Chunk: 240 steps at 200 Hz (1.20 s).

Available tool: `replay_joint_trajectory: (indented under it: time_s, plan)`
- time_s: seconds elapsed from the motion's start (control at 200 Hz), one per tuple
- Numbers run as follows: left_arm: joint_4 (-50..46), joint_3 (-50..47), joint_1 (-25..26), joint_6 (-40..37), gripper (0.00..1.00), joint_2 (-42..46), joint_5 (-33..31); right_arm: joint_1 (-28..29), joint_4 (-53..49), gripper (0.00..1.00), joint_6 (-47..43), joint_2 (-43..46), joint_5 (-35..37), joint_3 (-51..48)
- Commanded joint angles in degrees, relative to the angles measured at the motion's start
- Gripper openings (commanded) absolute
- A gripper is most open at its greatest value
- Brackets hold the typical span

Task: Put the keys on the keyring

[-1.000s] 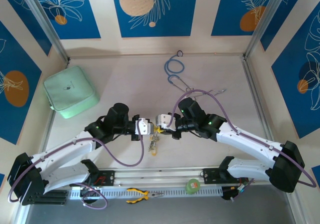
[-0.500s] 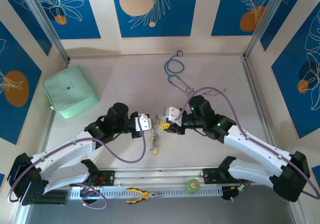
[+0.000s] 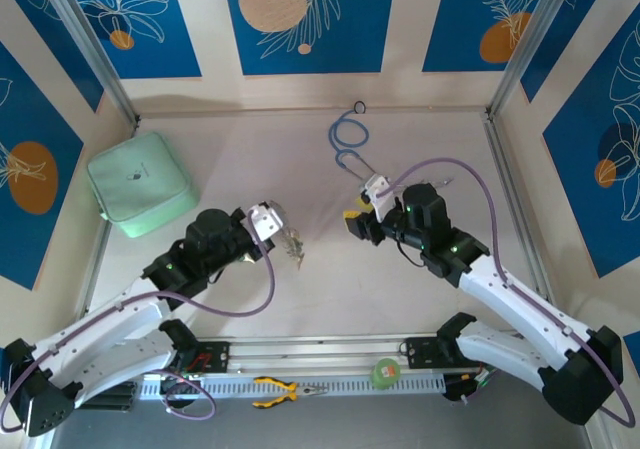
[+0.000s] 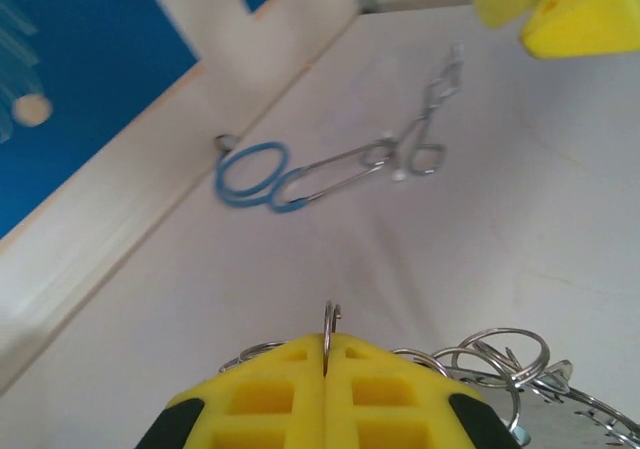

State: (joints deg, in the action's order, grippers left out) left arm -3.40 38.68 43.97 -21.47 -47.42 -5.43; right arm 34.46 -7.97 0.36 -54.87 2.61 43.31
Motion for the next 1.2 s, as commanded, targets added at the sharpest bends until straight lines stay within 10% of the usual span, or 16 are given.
replay_joint_trajectory:
  time_s: [0.0,0.495,0.755,1.195]
  plan:
    - [-3.4,4.6,-3.4,4.8,0.0,1.5,-10.2,-2.0,-4.7,0.42,11.5,-4.0,1.2,5.7]
    - [-9.9,6.9,-26.2,19.1,0.0,5.6,-18.6,10.2,-17.1,0.45,14.7,-36.7,-5.8,28.9]
    - [-9.8,5.4,-28.2,18.9,0.0,7.1,-24.5,19.0,-14.3,0.5,7.7,-52.0,-3.9,38.7]
    - [-10.0,4.1,-28.1,22.2,0.0,12.6,-27.5,28.1,-27.5,0.44,49.2,-67.3,13.3,57.1]
